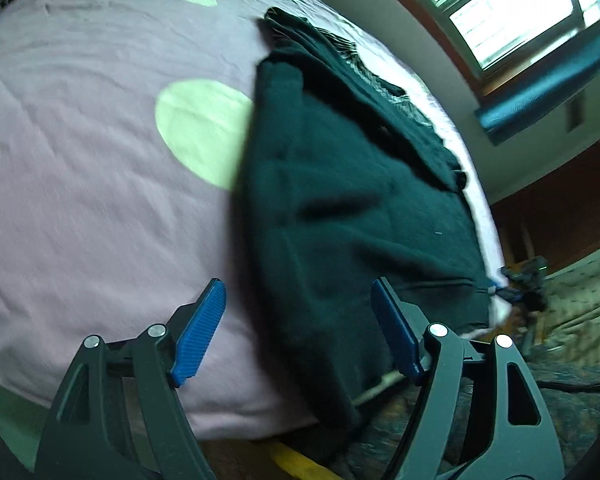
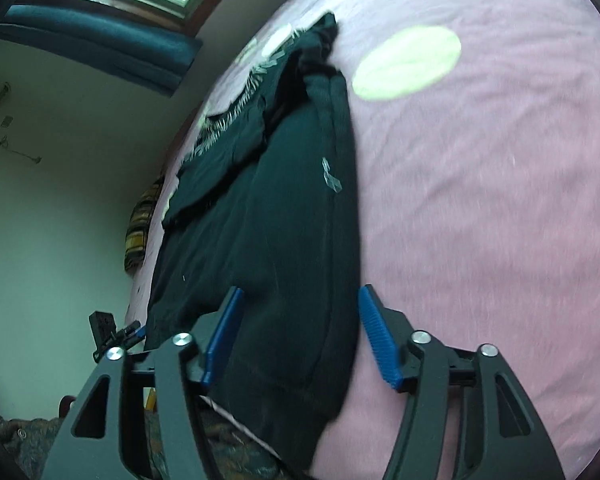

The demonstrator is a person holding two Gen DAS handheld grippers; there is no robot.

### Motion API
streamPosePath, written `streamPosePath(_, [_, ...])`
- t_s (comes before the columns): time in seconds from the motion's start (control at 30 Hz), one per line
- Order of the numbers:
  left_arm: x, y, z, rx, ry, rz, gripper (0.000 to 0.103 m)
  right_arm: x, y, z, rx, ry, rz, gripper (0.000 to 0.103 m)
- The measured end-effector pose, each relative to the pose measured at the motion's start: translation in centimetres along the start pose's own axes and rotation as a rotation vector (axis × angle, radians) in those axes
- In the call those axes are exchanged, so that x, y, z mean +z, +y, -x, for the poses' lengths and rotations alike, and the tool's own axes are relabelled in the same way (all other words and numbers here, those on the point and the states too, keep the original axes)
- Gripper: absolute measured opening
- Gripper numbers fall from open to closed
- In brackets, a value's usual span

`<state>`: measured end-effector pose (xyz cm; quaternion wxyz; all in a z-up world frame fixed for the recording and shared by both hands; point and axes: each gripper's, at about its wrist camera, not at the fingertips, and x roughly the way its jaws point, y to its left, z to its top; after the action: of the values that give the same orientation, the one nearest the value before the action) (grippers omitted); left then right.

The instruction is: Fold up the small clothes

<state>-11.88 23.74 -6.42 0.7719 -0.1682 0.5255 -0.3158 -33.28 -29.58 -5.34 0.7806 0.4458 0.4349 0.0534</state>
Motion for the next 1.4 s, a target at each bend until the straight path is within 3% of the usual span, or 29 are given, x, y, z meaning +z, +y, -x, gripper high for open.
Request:
streamPosePath(0.23, [-0.5,-0.1,-1.2,-0.152,0.015,0.082,0.074,-1.9,-0.1,-0.7,0.133,0.079,0.024,0.061])
streamPosePath(0.47, [-2.1,-2.5,-2.0,-0.121,0.047,-0.004,0.072,-2.4,0.7,-1.3,0.161,0.107,0.044,0.063])
streamPosePath(0.6, [-1.7,-3.5,-2.6,-0.058,0.052,-0.031,0.055,-2.4,1.1,-1.7,0.172,0.126,0.054,0.062])
streamPosePath(1.03, [-1.2,-3.4,-3.3,-0.034,0.028,-0.019,0.054,-5.1,2.2,-2.0,0.192,0.194,0.065,0.063])
streamPosePath(1.07, [-1.2,-3.5,-3.3,-0.026,0.027,-0.022,0.051,-5.1,2.2,-2.0,0.195,0.191,0.059,0.060])
streamPosePath(1.13, [-1.2,-3.6,-3.4,0.008,0.024,-0.022,0.040,-5.3,2.3,-2.2,0.159,0.186,0.049,0.044])
streamPosePath(1.2, [-1.3,-3.6,-3.3,0.039,0.018,-0.014,0.021,-5.3,2.1,-2.4,0.127,0.173,0.030,0.014])
streamPosePath(1.27, [-1.3,-3.3,-2.9,0.028,0.001,0.003,0.016,-5.4,1.9,-2.2,0.146,0.154,0.018,0.008])
streamPosePath(1.4, [-0.3,-3.5,-1.5,-0.067,-0.052,0.055,0.011,-4.7,2.4,0.4,0.385,0.044,-0.043,0.007])
